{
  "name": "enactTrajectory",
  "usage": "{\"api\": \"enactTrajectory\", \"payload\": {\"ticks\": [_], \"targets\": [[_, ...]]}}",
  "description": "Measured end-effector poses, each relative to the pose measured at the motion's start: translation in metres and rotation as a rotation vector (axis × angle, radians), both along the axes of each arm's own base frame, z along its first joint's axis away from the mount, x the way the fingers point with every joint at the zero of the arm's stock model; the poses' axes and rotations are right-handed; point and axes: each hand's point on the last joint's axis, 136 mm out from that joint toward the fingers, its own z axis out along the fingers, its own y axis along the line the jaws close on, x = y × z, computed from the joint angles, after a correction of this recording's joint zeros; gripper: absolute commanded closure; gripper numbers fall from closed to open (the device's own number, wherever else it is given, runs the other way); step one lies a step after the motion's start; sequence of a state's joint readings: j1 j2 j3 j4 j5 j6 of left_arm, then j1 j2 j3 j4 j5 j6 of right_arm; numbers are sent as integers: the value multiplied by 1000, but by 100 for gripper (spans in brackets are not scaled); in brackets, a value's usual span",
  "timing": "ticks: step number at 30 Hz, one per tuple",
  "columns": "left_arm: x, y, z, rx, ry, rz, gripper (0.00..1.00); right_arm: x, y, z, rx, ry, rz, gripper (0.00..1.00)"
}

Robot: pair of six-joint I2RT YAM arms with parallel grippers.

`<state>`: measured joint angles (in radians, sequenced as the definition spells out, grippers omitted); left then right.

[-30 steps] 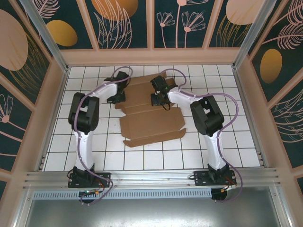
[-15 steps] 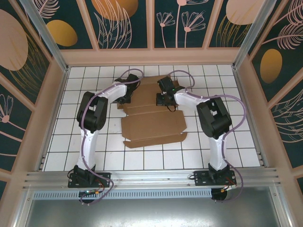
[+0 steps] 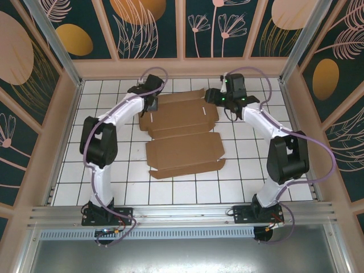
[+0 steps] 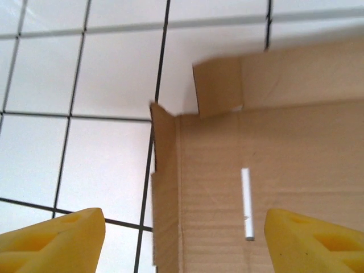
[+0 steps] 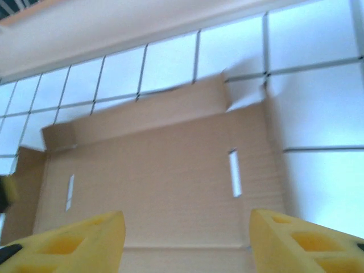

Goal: Fold the paper box

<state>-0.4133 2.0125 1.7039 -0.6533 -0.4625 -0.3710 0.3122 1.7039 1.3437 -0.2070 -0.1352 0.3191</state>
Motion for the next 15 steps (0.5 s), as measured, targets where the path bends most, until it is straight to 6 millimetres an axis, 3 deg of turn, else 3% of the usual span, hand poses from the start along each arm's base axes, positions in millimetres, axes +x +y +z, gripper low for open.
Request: {"api": "enactTrajectory", "payload": {"ticks": [3, 5, 7, 10, 15], "targets": [[-1, -10, 51, -118, -115, -13, 35, 22, -19, -2, -47, -8, -50, 40], [-6, -20, 76, -230, -175, -30, 40, 36, -20, -13, -67, -2, -43, 41], [-15, -32, 85, -348, -197, -44, 44, 47, -15, -30, -87, 19, -17, 41], [-36, -52, 62, -502, -147, -59, 46, 63, -11, -59, -129, 66, 7, 40], [-87, -84, -19, -625, 80, -34, 47, 87, -11, -96, -217, 136, 18, 45]]}}
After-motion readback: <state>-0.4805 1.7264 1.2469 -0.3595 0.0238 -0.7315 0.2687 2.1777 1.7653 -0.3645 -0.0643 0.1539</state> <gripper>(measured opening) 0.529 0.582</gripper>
